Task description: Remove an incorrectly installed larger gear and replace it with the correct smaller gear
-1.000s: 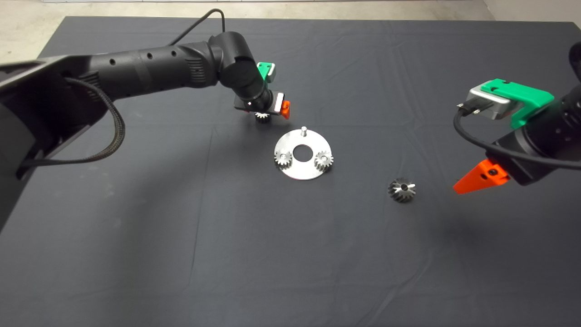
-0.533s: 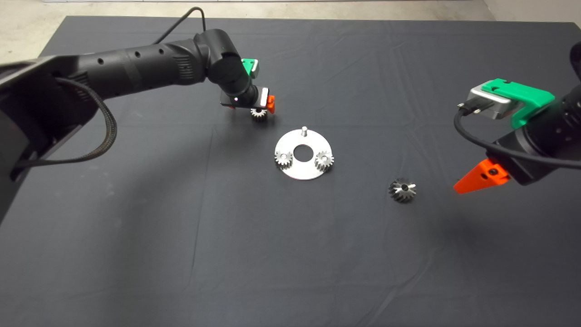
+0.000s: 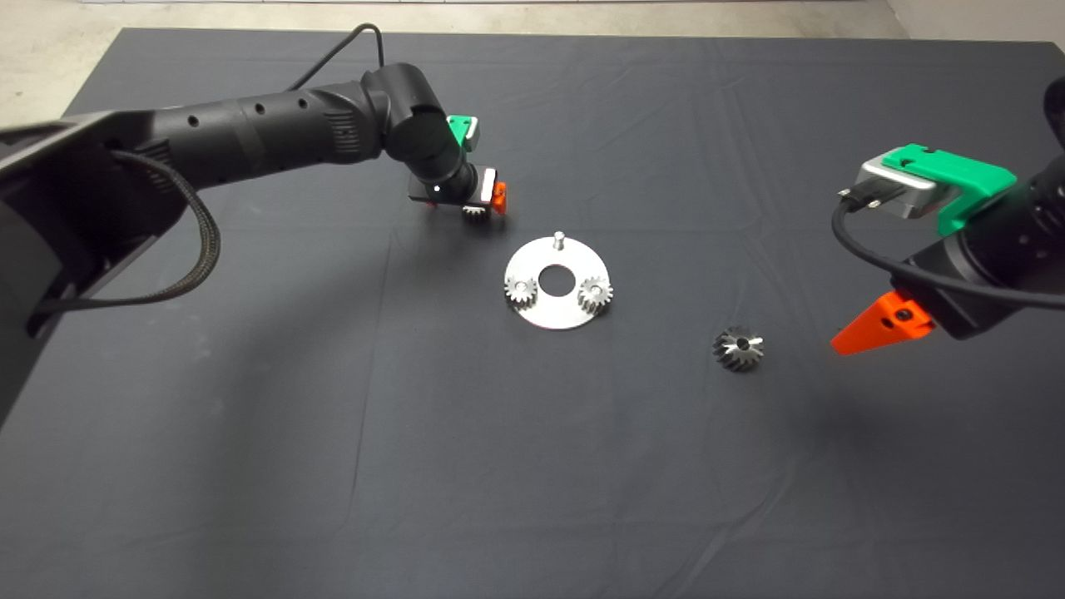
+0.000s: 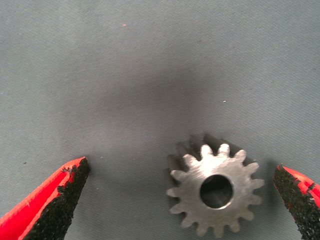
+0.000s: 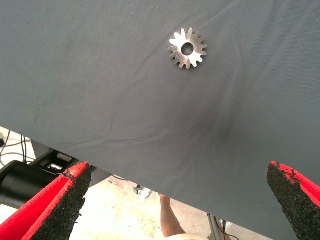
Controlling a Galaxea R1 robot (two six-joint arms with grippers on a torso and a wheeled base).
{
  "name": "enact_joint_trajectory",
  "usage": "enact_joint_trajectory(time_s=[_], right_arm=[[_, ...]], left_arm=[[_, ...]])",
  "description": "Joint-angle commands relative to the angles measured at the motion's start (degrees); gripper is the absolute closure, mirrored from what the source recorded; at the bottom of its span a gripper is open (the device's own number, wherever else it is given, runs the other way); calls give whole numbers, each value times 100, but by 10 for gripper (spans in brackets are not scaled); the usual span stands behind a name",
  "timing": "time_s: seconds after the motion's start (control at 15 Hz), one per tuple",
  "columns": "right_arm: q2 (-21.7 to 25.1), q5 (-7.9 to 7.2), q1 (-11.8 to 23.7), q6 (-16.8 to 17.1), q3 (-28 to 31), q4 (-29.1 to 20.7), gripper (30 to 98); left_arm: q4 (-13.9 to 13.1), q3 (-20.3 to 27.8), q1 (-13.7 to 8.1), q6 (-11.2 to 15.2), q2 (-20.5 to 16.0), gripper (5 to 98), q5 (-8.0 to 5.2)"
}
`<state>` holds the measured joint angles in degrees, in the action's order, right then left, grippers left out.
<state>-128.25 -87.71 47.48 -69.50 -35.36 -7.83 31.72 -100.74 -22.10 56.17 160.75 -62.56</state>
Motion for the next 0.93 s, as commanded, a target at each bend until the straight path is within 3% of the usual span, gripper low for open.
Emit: enact_joint_trajectory(time_s=[0.0, 0.87], right_arm=[[23, -536, 121, -37, 14, -217, 355], [23, -536, 112, -37, 14, -212, 355]], left_arm=[[62, 30, -102, -54, 42, 97, -10], [62, 109, -102, -186, 66, 271, -19]])
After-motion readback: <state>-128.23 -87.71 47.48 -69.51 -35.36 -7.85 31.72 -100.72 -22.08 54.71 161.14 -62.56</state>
